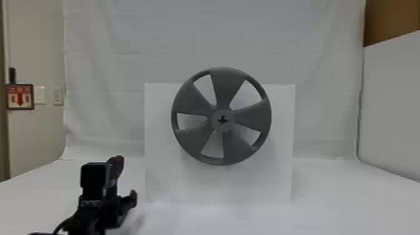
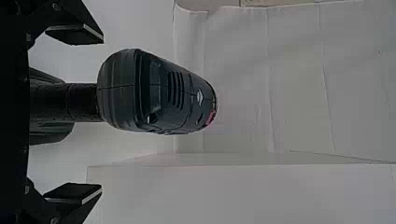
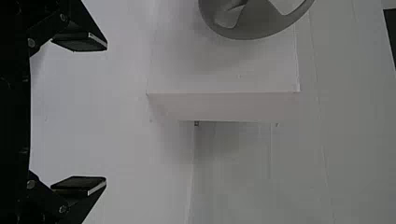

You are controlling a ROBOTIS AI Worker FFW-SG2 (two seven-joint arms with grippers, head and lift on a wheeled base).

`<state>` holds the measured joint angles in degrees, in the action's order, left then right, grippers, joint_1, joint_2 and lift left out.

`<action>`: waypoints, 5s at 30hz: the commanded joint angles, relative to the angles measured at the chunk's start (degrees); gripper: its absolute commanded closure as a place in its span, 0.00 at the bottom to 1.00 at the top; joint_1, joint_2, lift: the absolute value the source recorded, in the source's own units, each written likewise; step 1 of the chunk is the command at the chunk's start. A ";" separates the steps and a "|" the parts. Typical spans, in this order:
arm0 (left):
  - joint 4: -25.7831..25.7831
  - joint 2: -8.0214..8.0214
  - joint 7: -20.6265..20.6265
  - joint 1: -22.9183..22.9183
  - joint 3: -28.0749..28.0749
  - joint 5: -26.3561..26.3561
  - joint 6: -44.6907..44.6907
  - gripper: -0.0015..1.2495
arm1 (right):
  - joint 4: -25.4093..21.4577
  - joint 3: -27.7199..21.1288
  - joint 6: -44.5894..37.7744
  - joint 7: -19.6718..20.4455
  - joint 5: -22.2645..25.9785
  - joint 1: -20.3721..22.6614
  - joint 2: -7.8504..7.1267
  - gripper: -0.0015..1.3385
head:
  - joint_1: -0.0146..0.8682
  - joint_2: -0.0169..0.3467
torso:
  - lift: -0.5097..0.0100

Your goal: Grasp the drill and bring into the middle of wheel

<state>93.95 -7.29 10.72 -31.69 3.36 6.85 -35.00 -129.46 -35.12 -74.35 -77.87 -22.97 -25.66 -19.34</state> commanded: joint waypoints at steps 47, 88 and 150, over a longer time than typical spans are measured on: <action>-0.08 0.00 1.76 1.89 -0.28 0.44 3.00 0.94 | 0.09 0.41 -0.44 -0.45 -0.41 0.26 0.00 0.20 | 0.08 0.13 | 0.21; 34.81 -6.86 1.85 11.38 7.80 5.19 -5.17 0.94 | -0.27 -1.53 -1.15 -0.45 -0.41 0.26 0.35 0.21 | 0.08 0.13 | 0.21; 28.49 -6.59 1.85 1.19 21.16 20.57 -6.14 0.94 | -0.27 -0.12 -1.85 -0.45 -2.34 0.35 0.35 0.22 | 0.08 0.13 | 0.21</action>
<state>123.64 -14.49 12.57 -29.85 24.18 27.24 -41.00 -129.73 -35.32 -76.17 -77.87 -25.13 -25.32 -18.90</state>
